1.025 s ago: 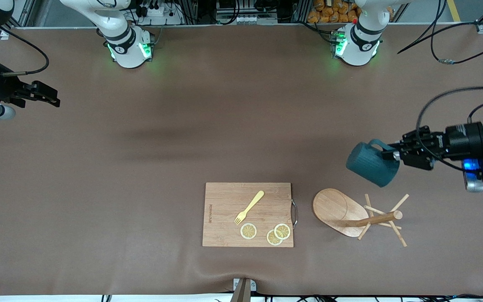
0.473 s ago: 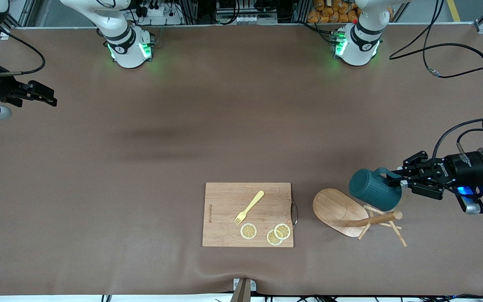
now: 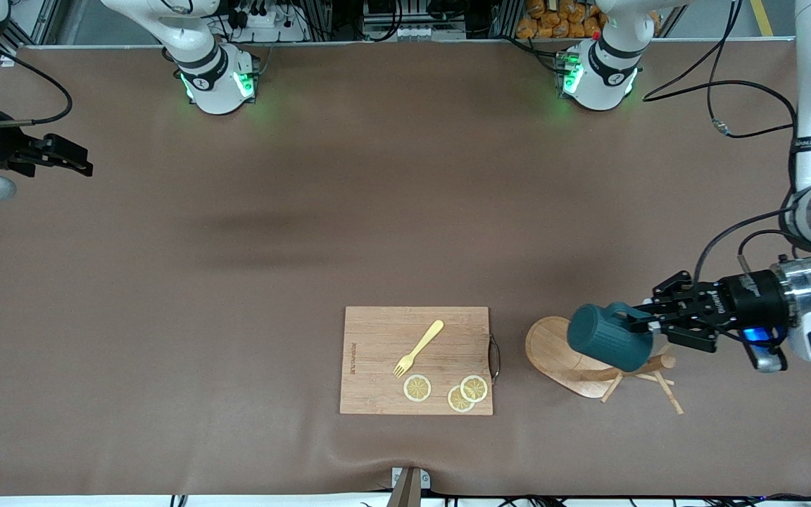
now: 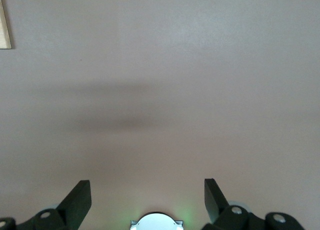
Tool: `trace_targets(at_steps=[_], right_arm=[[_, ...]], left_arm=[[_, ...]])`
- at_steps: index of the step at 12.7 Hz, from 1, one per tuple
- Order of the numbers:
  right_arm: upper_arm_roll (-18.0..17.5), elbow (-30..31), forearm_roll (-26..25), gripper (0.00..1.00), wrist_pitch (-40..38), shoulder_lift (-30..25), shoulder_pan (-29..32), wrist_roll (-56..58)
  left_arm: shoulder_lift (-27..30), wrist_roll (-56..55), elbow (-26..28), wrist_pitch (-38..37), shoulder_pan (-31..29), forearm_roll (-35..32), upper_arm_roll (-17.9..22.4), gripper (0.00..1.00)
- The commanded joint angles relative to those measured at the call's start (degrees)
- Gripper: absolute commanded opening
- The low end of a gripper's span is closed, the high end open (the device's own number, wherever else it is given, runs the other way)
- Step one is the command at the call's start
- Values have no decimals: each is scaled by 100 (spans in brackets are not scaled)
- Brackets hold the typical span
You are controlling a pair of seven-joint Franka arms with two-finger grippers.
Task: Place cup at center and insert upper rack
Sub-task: 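Carry the mug with the left gripper over the wooden mug tree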
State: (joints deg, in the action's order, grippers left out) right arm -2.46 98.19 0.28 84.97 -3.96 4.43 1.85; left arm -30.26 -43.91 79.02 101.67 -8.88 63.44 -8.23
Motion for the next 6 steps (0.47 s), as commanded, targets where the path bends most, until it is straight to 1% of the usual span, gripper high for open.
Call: trace_targets(at_steps=[1,6], right_arm=[[-71,60,51,100,-42,-105,119,105],[-71,69,51,100,-112,-105,128,105]], left_arm=[[11,-12,43,72,26,45,-12,0],[-173,-29,210,99,-70,45,-20,0]])
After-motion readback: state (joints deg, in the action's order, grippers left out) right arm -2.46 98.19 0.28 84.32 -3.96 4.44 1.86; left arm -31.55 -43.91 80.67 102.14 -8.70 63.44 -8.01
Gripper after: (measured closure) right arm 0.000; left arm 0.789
